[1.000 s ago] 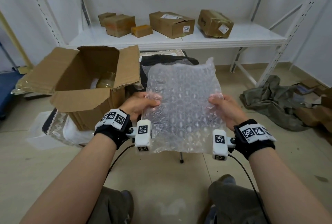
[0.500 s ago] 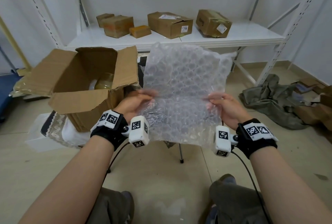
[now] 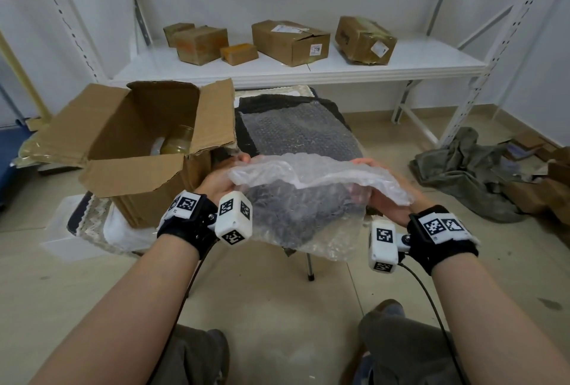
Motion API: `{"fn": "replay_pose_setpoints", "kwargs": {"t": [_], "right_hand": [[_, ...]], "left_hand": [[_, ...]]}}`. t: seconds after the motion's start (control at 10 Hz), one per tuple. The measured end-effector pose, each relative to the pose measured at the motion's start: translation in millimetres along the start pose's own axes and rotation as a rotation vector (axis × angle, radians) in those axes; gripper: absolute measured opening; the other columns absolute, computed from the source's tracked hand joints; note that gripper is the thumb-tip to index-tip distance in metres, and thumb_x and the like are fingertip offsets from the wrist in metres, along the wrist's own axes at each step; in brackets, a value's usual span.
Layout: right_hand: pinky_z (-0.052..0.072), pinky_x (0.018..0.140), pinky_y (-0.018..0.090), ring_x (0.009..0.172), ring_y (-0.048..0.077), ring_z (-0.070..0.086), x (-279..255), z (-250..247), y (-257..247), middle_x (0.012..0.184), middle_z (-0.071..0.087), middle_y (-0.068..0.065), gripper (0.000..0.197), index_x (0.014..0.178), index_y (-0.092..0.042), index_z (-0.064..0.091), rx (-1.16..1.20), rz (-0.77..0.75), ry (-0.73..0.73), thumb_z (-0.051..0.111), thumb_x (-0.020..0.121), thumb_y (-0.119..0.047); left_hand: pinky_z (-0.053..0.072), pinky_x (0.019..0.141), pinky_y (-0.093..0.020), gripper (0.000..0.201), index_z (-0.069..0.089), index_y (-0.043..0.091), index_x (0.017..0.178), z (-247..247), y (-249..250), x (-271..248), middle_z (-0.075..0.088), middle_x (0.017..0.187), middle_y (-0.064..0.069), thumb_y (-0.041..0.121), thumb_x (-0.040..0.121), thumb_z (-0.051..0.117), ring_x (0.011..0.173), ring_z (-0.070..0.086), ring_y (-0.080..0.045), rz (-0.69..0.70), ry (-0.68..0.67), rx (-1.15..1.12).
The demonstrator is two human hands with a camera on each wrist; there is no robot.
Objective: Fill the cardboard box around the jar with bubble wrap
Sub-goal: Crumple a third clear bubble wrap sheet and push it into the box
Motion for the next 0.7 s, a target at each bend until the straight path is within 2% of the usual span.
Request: {"fn": "replay_pose_setpoints", "kwargs": {"t": [0.1,0.2,0.3,0.4,0.5,0.6,0.7], "right_hand": [[0.057,0.086,0.04,0.101,0.034,0.068,6.2,-3.7,2.5,0.114,0.067,0.02,0.027,0.123,-0.002,0.064,0.012,-0.017,0.12,0.059,0.096,-0.005],[0.043,0.11,0.053,0.113,0.038,0.064,1.6,-3.9,-3.4,0.118,0.069,0.022,0.053,0.113,0.004,0.067,0.105,-0.055,0.129,0.084,0.068,-0.018],[0.059,0.09,0.042,0.1,0.027,0.07,-5.4,-2.7,-13.8,0.112,0.07,0.015,0.054,0.073,-0.006,0.074,0.135,-0.169,0.054,0.099,0.035,-0.035],[0.06,0.075,0.029,0.103,0.022,0.068,-10.8,-2.9,-16.5,0.123,0.063,0.014,0.056,0.063,-0.013,0.074,0.017,-0.227,0.111,0.097,0.029,-0.052],[0.059,0.073,0.026,0.112,0.027,0.065,-6.4,-4.6,-14.2,0.132,0.059,0.016,0.037,0.065,-0.014,0.076,-0.012,-0.207,0.156,0.091,0.051,-0.046],[0.061,0.071,0.033,0.099,0.03,0.067,-8.2,-3.3,-13.9,0.119,0.065,0.017,0.06,0.095,-0.008,0.071,0.084,-0.192,0.115,0.093,0.052,-0.042],[0.06,0.07,0.034,0.085,0.023,0.071,-11.5,3.0,-18.0,0.113,0.065,0.013,0.056,0.131,-0.006,0.057,0.18,-0.097,0.195,0.069,0.087,-0.04]], "left_hand": [[0.051,0.062,-0.013,0.068,0.067,0.018,0.052,1.7,6.3,-3.6,0.067,0.057,0.001,-0.005,0.101,0.027,0.054,0.065,-0.004,-0.067,0.331,0.174],[0.041,0.103,-0.033,0.04,0.056,0.021,0.083,17.8,10.4,-9.0,0.063,0.111,-0.016,0.003,0.106,0.029,0.102,0.062,-0.023,-0.209,0.522,0.197],[0.041,0.1,-0.048,0.015,0.048,0.017,0.114,15.7,11.2,-5.9,0.043,0.15,-0.015,0.024,0.104,0.04,0.135,0.044,-0.035,-0.254,0.526,0.134],[0.051,0.087,-0.055,0.061,0.046,0.014,0.123,5.0,5.1,-4.0,0.057,0.131,-0.015,0.061,0.085,0.058,0.114,0.06,-0.039,-0.405,0.405,0.021],[0.055,0.087,-0.051,0.071,0.048,0.021,0.136,9.8,-0.3,-11.3,0.058,0.135,-0.013,0.044,0.075,0.077,0.115,0.061,-0.033,-0.514,0.256,0.262],[0.06,0.066,-0.043,0.078,0.037,0.027,0.145,9.0,-2.3,-8.0,0.055,0.134,-0.012,0.012,0.08,0.077,0.109,0.061,-0.032,-0.488,0.287,0.343],[0.06,0.056,-0.041,0.061,0.051,0.019,0.135,6.9,0.1,-5.5,0.065,0.119,-0.014,-0.001,0.082,0.072,0.095,0.069,-0.034,-0.413,0.362,0.312]]}}
Point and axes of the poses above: each hand's wrist, its own x-axis towards the middle knuckle, its own z-axis out of the palm, y = z × x, the point moved 3 cm from there along x, towards the middle knuckle
